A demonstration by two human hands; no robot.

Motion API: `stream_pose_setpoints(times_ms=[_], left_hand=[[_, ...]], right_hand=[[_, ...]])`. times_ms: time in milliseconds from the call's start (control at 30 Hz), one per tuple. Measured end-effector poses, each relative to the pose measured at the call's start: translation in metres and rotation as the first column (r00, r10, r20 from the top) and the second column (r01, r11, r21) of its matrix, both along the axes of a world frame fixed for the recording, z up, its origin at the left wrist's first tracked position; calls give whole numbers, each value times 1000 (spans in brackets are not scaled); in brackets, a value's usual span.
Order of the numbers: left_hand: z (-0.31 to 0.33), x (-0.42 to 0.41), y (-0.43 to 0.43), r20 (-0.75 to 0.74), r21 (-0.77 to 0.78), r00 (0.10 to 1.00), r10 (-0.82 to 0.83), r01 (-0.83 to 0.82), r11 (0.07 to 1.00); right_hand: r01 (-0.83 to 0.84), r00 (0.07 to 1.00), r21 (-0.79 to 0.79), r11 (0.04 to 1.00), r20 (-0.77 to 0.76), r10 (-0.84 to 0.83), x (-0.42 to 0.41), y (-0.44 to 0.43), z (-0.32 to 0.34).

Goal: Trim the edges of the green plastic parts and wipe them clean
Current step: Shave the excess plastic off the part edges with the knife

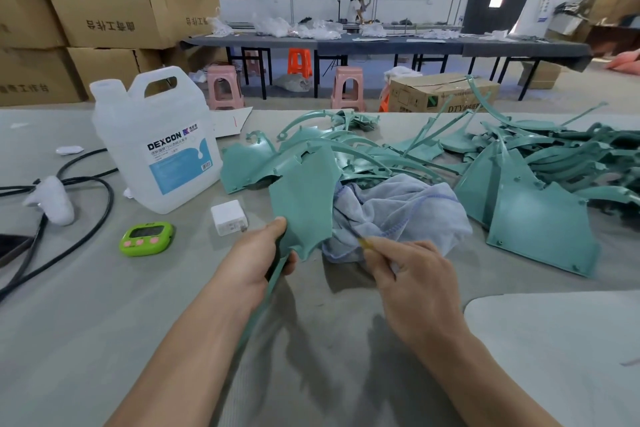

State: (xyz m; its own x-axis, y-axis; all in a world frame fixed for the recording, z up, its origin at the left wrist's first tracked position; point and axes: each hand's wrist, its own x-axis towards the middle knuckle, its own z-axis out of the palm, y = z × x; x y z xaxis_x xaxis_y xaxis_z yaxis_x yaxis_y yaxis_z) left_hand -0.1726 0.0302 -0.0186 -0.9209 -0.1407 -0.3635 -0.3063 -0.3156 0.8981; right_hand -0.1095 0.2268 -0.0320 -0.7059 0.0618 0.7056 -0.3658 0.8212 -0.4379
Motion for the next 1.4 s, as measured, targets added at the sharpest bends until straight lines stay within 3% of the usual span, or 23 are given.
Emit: stream_pose_setpoints(times_ms=[67, 133, 200, 367, 500, 567, 633, 700, 733, 800, 867, 967, 1133, 1300, 1400], left_hand=[[1, -1, 0, 14, 17, 1000, 18, -18, 1000], [0, 0, 0, 10, 18, 1000, 24, -25, 1000], [-2, 0, 1, 7, 18, 1000, 20, -20, 1000], [-1, -3, -2, 30, 56, 997, 69, -71, 996], [-3, -3, -3, 36, 66, 998, 53, -55, 996], [-4, -1, -3, 31, 49, 999, 28, -30, 998], [-3, 0, -3, 8, 44, 1000, 15, -16, 999], [-1, 2, -1, -37, 46, 998, 43, -42, 998], [1, 3, 0, -72, 46, 995, 76, -73, 996], [5, 7, 5, -157, 23, 976, 152, -151, 988], [9, 11, 11, -240, -25, 954, 178, -189, 982], [13, 19, 22, -299, 8, 947, 119, -122, 993], [13, 25, 34, -274, 287, 958, 86, -4, 958], [9, 33, 39, -314, 293, 940, -134, 230, 928], [9, 34, 35, -398, 162, 894, -205, 288, 944]], right_hand=[[-46, 999, 3, 999, -8, 46, 0, 1, -1], [-141, 990, 125, 982, 25, 139, 1, -2, -4], [-129, 991, 173, 976, 69, 118, -1, -5, -5], [163, 972, -215, 963, 203, -119, -9, 16, -2], [98, 882, -263, 960, 469, 38, -13, 27, -1], [83, 835, -209, 974, 548, 47, -12, 25, 0], [180, 853, -99, 979, 511, -105, -10, 25, 1], [310, 890, -23, 950, 358, -282, -6, 25, 2], [316, 919, -52, 947, 265, -292, -4, 26, 3], [180, 970, -220, 959, 205, -135, 1, 25, 3], [5, 954, -478, 878, 264, 138, 4, 17, 7], [-112, 865, -742, 662, 255, 432, 4, 3, 13], [-120, 640, -896, 427, 259, 723, 5, -8, 11], [-116, 488, -912, 394, 293, 822, 6, -16, 7], [-131, 513, -846, 516, 388, 766, 6, -10, 7]])
